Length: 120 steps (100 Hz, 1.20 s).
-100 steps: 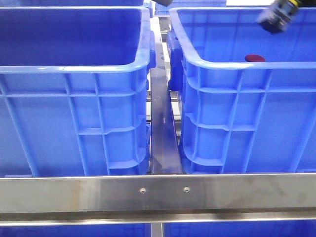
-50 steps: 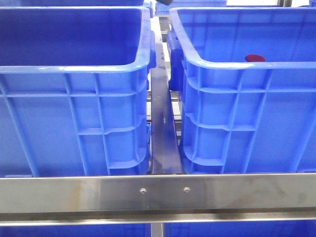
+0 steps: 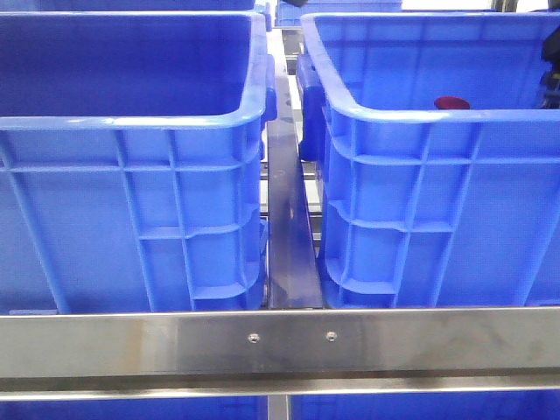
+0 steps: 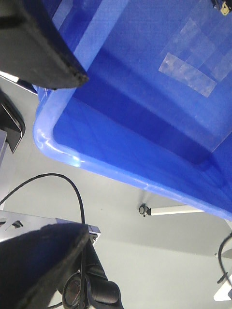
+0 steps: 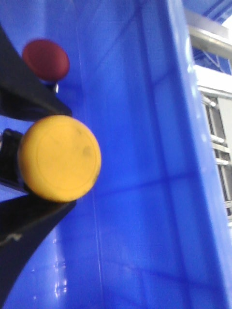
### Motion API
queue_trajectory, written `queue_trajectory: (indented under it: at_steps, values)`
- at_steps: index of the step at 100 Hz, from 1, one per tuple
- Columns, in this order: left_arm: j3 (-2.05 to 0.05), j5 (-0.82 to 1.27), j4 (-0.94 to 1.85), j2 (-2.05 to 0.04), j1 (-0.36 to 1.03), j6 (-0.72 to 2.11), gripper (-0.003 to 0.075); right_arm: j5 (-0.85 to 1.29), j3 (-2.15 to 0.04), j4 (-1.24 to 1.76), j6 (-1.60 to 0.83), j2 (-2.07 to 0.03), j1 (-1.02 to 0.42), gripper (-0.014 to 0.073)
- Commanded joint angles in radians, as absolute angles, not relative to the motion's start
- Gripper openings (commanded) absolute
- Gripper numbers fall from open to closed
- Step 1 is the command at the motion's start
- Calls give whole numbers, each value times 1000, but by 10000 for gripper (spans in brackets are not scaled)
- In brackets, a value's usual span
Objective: Pick red and yellow buttons and place in box
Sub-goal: 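Carry the yellow button with the right gripper over the other bin, then lower the yellow button beside the red one and open the right gripper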
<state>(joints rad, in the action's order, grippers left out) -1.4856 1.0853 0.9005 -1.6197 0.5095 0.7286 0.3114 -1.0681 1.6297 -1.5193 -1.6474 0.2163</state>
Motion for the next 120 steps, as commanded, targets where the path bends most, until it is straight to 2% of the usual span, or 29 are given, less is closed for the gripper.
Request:
queue_trajectory:
  at_steps: [1,46,84,107,120]
  values:
    - [-1513,1070,969,-1575,515,729,545,331,-1126,1664,-1539,-1647,225,286]
    - [-1513,1052,969,-1575,515,729,545,355,-1241,1664,-1543,-1804,225,286]
    - [-1513,1028,969,-1575,515,729,545,348,-1244,1664,-1555,-1839,225,295]
    - [-1513,1026,969,-1575,515,729,545,349,-1244,1664,-1555,-1839,225,456]
    - [-1513,1026,969,-1575,515,729,545,349,-1244,1664,-1555,-1839,225,497]
